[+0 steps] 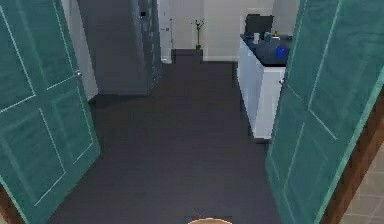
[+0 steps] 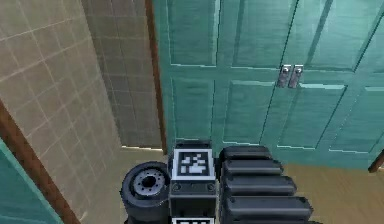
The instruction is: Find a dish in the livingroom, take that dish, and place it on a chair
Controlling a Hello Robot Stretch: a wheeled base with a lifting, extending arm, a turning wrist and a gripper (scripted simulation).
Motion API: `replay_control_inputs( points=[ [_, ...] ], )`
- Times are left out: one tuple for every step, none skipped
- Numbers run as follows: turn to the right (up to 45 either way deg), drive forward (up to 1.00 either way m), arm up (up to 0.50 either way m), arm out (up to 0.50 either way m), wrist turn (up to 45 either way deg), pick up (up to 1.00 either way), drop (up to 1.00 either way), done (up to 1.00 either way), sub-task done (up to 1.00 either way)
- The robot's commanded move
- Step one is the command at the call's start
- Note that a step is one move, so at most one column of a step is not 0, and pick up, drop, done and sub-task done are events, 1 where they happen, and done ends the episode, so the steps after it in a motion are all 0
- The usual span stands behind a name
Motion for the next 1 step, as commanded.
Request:
replay_control_inputs(
  points=[
    [-39.0, 0.00, 0.00, 0.00, 0.0, 0.00, 0.00, 0.00, 0.00]
  ],
)
